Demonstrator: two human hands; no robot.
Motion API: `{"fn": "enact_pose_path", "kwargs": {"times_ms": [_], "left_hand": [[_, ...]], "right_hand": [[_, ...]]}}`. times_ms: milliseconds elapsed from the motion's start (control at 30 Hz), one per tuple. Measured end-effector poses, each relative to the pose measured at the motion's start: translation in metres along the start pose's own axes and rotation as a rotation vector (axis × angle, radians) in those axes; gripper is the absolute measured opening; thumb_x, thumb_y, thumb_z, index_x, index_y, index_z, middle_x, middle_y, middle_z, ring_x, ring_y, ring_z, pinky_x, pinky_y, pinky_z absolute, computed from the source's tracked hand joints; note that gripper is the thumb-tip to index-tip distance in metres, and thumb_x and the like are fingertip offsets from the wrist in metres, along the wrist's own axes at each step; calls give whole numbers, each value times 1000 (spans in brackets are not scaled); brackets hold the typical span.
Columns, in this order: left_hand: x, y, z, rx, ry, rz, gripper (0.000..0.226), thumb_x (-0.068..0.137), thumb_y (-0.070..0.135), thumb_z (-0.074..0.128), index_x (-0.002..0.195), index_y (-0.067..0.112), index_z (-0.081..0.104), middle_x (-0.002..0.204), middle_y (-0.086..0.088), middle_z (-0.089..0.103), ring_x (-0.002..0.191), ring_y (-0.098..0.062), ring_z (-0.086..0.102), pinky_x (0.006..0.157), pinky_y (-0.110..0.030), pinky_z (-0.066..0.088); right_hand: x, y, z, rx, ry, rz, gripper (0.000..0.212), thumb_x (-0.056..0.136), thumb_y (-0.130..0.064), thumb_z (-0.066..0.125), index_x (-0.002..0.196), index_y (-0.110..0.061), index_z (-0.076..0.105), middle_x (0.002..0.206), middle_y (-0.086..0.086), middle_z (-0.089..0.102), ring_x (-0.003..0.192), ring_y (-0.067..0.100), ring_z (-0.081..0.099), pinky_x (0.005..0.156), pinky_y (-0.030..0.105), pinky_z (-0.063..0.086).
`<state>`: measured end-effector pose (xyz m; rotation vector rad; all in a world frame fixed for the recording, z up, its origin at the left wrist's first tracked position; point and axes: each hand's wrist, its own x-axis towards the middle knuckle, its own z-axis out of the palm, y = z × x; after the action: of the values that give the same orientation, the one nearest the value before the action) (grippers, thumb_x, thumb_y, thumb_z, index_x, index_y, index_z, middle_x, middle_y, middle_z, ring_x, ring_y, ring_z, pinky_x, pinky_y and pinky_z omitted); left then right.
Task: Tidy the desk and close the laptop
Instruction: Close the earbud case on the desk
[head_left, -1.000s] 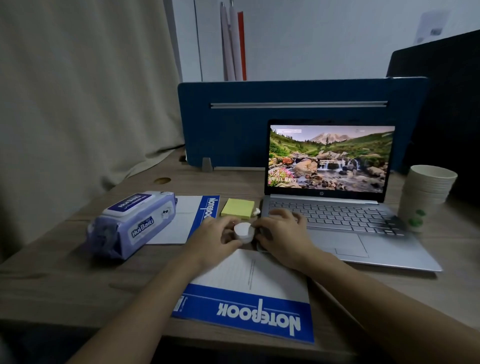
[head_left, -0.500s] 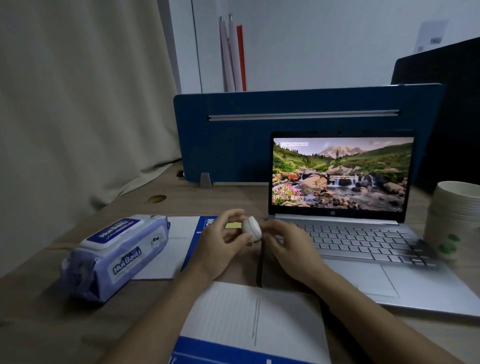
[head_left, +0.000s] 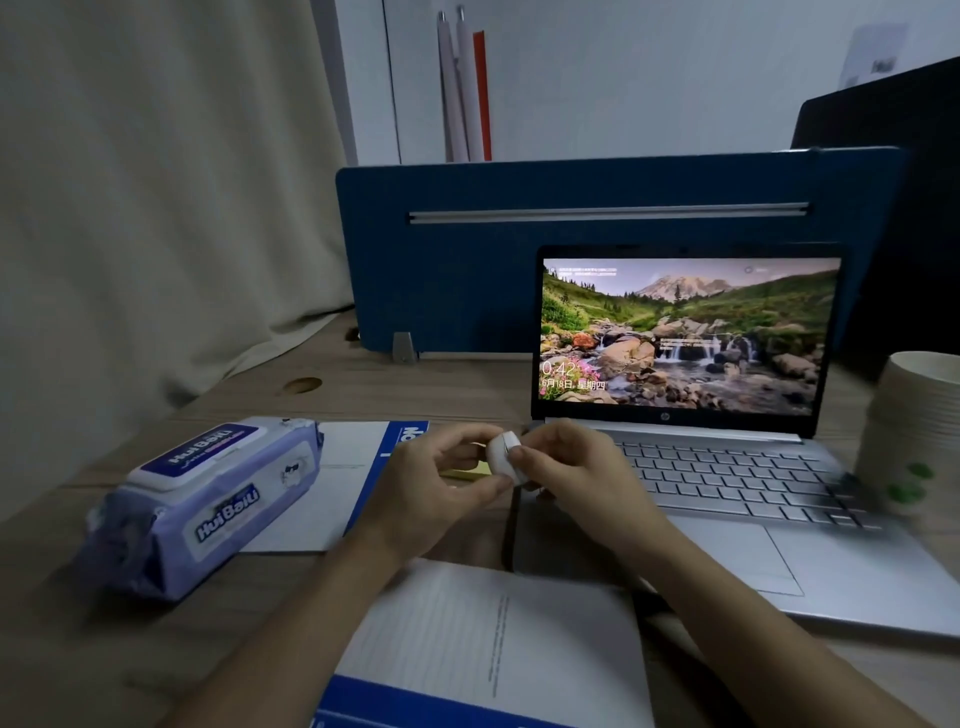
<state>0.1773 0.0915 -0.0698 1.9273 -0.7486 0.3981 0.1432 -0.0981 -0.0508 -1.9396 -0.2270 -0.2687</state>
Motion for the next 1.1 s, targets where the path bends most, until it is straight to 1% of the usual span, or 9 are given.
{"fn": "enact_pose_path", "kwargs": {"times_ms": [100,233,367,500,600,700,833,1000,1100], "left_hand": [[0,2,0,7,-16,20,46,76,21,82,120,22,67,114,11,71,106,-5,66,86,-23,56],[-2,4,0,-39,-37,-11,43,75,23,82,115,30,67,110,15,71,105,-5,67,86,-22,56],[-5,5,-4,-142,-32,-84,43,68,44,83,107,39,65,111,17,71,105,-9,68,84,-24,57],[-8,-2,-11,-107,-75,-154,46,62,54,85,101,38,65,107,16,72,100,-8,69,84,-26,58],[-10,-10,-18,-48,-97,-193,44,61,54,85,97,37,66,101,16,72,96,-7,70,84,-27,59],[-11,-17,-27,-14,-142,-222,37,63,45,86,93,36,66,99,11,73,96,-9,70,86,-32,58],[-10,-27,-43,11,-184,-269,31,73,21,85,94,36,68,101,11,72,100,-6,67,92,-30,55],[-7,-33,-53,156,-226,-274,38,79,29,79,112,37,62,109,22,66,103,12,58,78,-8,49],[-6,-35,-48,210,-293,-288,45,83,26,76,122,40,58,114,25,63,107,10,56,82,-12,46]], "right_hand": [[-3,0,0,84,-28,30,18,88,-28,67,100,-15,64,94,11,72,90,29,68,86,58,51],[-7,-3,-3,167,-24,57,16,94,-19,59,104,-7,63,99,20,69,95,37,66,90,57,51],[-6,-2,-5,315,-1,122,22,100,-13,45,107,-2,62,105,27,66,84,34,67,85,55,55],[4,8,1,37,100,53,26,100,-15,41,102,-10,66,96,13,69,85,29,69,78,51,57],[14,14,9,-278,134,-51,24,97,-17,44,104,-12,67,96,5,70,84,17,62,69,29,48],[24,8,18,-371,75,-111,25,97,-17,45,107,-16,68,98,3,70,86,15,63,63,20,44],[28,3,26,-462,-7,-184,23,97,-17,48,110,-15,67,104,4,71,90,18,64,75,32,52],[23,7,25,-496,-17,-242,22,95,-17,50,105,-16,70,99,2,73,87,18,65,74,33,52],[22,7,21,-483,15,-254,22,94,-18,50,104,-15,70,99,2,73,89,19,65,76,35,52]]}}
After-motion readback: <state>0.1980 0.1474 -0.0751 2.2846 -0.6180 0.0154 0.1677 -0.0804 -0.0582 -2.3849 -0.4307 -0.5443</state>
